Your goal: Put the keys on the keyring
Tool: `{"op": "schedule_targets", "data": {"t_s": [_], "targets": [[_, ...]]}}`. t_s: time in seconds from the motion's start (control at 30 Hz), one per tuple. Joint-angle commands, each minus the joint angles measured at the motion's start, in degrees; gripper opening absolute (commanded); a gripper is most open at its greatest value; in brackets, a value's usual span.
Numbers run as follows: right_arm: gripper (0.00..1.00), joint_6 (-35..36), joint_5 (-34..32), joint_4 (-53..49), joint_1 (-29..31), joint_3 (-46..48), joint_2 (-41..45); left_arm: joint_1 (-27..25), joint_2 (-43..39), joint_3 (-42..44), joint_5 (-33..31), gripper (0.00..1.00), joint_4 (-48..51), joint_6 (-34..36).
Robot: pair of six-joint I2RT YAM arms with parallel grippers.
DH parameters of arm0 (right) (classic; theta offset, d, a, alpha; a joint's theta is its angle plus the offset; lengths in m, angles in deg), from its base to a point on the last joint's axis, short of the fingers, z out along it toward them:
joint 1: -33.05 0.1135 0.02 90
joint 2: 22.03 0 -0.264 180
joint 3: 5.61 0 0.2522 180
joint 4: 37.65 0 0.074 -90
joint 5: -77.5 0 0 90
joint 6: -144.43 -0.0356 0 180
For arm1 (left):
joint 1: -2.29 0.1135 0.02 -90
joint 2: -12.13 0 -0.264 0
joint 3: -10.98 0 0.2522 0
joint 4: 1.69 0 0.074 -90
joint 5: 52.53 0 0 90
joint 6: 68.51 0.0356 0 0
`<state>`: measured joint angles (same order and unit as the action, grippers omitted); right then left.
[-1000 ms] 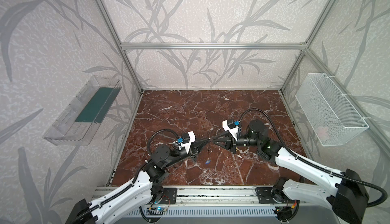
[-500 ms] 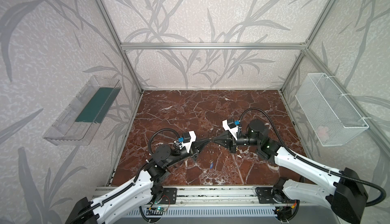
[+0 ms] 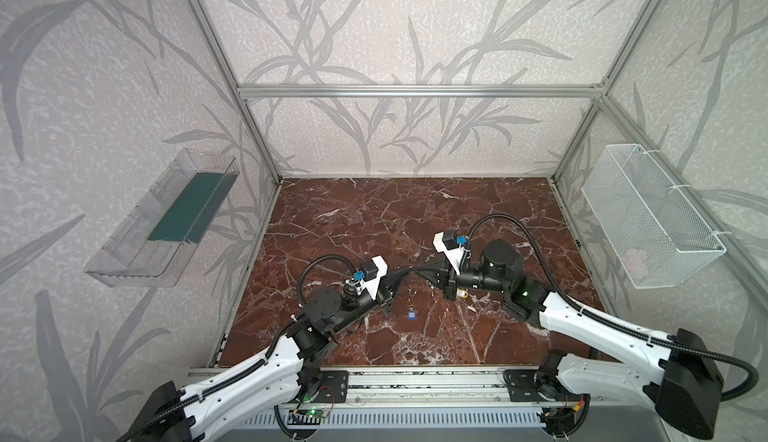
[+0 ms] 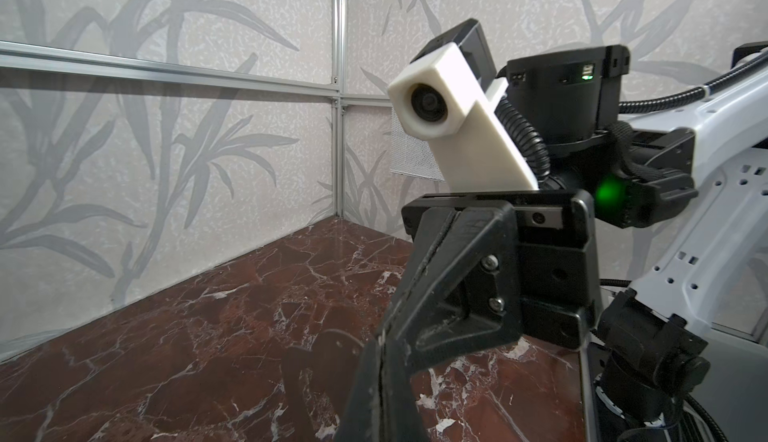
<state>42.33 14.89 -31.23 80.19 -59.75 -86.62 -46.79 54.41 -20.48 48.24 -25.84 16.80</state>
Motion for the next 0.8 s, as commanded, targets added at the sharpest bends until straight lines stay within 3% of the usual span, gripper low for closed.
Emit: {"op": "schedule_targets", "data": {"t_s": [0.0, 0.3, 0.53, 0.67, 0.77], "targets": [[0.0, -1.1, -10.7, -2.5, 1.0, -1.5, -1.0, -1.9, 0.5, -1.2, -7.1, 0.0, -4.8, 1.7], [0.0, -1.1, -14.4, -5.2, 1.2, -2.2, -1.0, -7.2, 4.5, -4.1, -18.9, 0.0, -4.4, 6.2], [0.0, -0.3, -14.4, -7.7, 1.2, -3.1, -1.0, -9.8, 7.3, -5.9, -23.5, 0.0, -4.4, 9.1], [0.22, -0.8, -15.6, -8.4, 1.2, -3.1, -1.4, -10.7, 8.3, -6.7, -25.8, 0.0, -4.4, 10.1], [0.26, -0.9, -17.1, -8.7, 1.2, -2.6, -0.9, -11.0, 8.6, -6.8, -26.9, 0.0, -4.5, 10.5]]}}
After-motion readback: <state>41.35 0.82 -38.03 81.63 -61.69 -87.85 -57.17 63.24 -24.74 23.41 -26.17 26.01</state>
